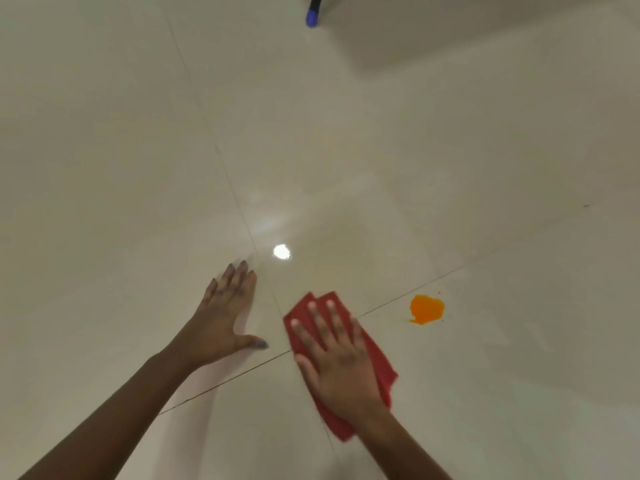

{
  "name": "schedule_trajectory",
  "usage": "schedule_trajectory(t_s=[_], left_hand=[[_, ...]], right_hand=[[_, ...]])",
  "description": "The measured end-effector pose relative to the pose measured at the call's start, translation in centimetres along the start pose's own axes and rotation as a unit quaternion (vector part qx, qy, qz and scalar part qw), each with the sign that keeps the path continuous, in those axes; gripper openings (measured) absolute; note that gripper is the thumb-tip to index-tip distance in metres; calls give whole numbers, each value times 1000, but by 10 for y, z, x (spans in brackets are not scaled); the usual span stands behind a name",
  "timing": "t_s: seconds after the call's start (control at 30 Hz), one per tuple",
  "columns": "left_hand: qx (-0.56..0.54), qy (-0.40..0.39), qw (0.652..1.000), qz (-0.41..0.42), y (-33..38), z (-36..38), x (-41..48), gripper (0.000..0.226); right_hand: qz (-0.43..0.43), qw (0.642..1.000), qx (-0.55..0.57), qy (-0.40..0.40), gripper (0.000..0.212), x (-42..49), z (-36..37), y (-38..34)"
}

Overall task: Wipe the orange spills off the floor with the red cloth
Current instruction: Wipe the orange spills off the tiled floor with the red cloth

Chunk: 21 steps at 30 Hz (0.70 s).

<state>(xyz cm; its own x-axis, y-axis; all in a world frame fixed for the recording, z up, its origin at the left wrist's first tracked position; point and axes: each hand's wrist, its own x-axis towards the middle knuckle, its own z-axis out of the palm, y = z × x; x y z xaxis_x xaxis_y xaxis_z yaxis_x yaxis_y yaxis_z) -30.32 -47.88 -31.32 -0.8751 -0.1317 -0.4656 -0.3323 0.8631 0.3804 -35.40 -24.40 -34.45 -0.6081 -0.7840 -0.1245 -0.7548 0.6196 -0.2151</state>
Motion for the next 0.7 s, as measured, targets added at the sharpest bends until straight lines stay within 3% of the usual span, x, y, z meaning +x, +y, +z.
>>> schedule_trajectory(t_s=[0.07, 0.13, 0.23, 0.33, 0.47, 0.63, 0.7], left_hand=[[18, -10, 1000, 14, 10, 3, 6, 128], [51, -23, 998, 33, 30, 7, 16, 135], [50, -35, 997, 52, 59, 9, 35, 129], [83, -55, 993, 69, 70, 9, 48, 120], [131, -58, 988, 60, 74, 10, 55, 121], [155, -68, 984, 48, 81, 5, 56, 121], [132, -66, 988, 50, 86, 5, 60, 123]], right_hand=[[75, 996, -21, 33, 56, 11, -8, 35], [136, 990, -17, 15, 57, 33, -20, 53], [118, 993, -17, 3, 58, 35, -19, 44], [82, 996, -29, 4, 56, -17, 0, 33], [168, 985, -13, 30, 54, -54, -5, 81], [336, 941, 1, 50, 56, 29, -53, 184], [330, 943, 8, 32, 57, 70, -54, 176]])
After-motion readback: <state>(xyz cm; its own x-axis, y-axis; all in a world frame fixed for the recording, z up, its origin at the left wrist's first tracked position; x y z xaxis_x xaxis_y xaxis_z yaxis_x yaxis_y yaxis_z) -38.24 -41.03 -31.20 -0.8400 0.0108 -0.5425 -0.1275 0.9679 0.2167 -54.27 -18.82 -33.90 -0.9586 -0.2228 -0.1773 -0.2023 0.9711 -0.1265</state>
